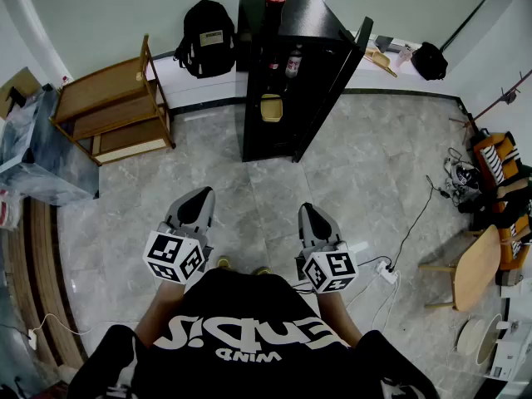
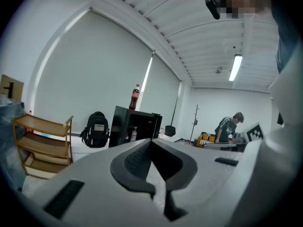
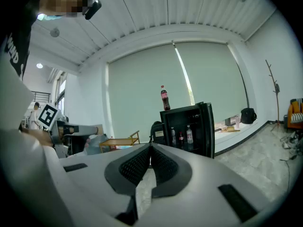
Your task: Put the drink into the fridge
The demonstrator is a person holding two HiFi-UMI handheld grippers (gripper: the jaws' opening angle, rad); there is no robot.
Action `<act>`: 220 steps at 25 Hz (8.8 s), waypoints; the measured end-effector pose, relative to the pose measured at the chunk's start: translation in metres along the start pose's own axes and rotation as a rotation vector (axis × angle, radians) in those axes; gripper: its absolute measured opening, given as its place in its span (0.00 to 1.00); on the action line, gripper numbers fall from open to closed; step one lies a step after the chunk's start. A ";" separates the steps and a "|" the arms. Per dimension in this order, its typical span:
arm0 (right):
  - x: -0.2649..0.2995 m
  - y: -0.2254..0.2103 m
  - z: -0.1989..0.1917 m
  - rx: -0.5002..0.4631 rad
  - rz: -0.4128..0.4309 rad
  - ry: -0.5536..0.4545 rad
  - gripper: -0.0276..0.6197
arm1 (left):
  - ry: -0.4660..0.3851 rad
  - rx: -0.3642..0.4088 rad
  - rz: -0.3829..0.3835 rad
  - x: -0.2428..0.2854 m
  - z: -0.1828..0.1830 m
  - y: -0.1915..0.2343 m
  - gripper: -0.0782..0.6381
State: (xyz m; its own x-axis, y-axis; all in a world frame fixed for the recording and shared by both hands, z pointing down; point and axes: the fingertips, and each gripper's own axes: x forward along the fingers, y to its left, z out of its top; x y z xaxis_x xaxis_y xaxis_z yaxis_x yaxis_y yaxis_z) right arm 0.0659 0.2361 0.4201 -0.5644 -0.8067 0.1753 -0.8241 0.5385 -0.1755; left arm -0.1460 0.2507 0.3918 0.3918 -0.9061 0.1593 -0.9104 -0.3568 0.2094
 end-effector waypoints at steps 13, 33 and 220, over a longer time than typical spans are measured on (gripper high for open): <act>0.011 0.011 -0.004 0.003 -0.075 -0.009 0.08 | 0.019 0.025 -0.029 -0.010 -0.004 0.022 0.12; 0.034 0.008 -0.014 0.026 -0.193 -0.020 0.08 | -0.005 0.028 -0.126 0.028 0.021 0.072 0.12; 0.307 -0.294 -0.061 0.090 -0.178 -0.098 0.08 | -0.022 0.176 -0.148 0.586 -0.141 0.131 0.51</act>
State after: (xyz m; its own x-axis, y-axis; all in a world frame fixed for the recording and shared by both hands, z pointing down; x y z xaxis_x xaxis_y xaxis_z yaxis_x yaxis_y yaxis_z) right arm 0.1318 -0.1550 0.5847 -0.3997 -0.9092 0.1165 -0.9003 0.3655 -0.2365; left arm -0.0169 -0.2955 0.6487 0.5215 -0.8451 0.1178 -0.8532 -0.5185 0.0571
